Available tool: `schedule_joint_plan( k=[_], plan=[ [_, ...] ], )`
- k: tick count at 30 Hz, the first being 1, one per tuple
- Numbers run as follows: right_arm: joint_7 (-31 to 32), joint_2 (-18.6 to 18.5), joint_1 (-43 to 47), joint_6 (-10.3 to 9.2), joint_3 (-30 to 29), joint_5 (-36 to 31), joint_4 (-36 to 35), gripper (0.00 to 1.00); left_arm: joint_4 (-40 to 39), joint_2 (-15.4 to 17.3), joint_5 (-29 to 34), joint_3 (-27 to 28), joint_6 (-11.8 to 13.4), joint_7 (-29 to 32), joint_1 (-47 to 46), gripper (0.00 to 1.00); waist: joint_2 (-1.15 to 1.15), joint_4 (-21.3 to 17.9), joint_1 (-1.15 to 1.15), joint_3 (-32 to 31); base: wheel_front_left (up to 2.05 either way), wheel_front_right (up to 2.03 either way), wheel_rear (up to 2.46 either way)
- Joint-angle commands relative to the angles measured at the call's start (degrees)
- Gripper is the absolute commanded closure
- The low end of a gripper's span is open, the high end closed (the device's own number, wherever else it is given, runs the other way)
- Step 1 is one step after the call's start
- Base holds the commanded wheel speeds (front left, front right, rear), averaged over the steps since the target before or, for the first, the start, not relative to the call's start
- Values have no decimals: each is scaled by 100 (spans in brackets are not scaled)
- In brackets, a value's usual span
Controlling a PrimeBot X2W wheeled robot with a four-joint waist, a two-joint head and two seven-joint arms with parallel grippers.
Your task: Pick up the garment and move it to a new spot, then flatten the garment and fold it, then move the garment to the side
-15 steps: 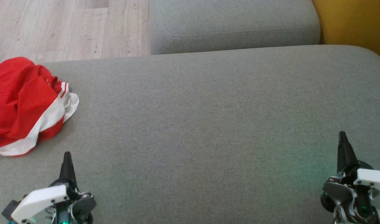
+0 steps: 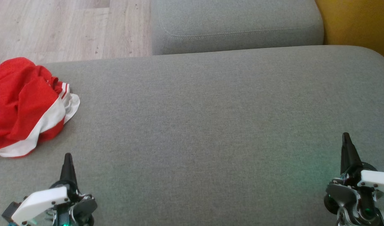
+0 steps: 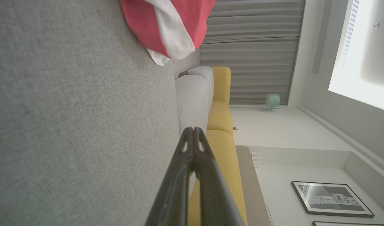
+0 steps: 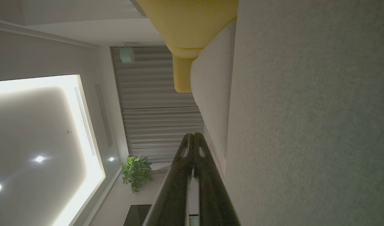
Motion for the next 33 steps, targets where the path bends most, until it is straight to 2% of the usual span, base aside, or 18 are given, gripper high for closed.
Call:
schedule_joint_plan(
  k=[1, 20, 21, 24, 33],
  plan=[
    [31, -30, -316, -4, 121, -16, -179, 100, -170, 25, 18, 219, -36, 21, -286, 100, 0, 0, 0, 0, 0, 0, 0],
    [31, -30, -316, -4, 121, -16, -179, 100, -170, 25, 18, 219, -36, 21, -286, 100, 0, 0, 0, 0, 0, 0, 0],
    [-2, 2, 4, 0, 2, -1, 19, 0, 23, -1, -1, -8, 5, -3, 3, 0, 0, 0, 0, 0, 0, 0, 0],
    [-3, 24, 131, 0, 12, -2, 267, 0, 263, -9, -1, -52, 7, -4, 133, 0, 0, 0, 0, -1, 0, 0, 0],
    [-155, 20, 176, 0, 114, -106, 212, 0, 119, -6, 50, -164, 47, -157, 219, 0, 0, -2, 0, -30, 0, 0, 0]
  ],
)
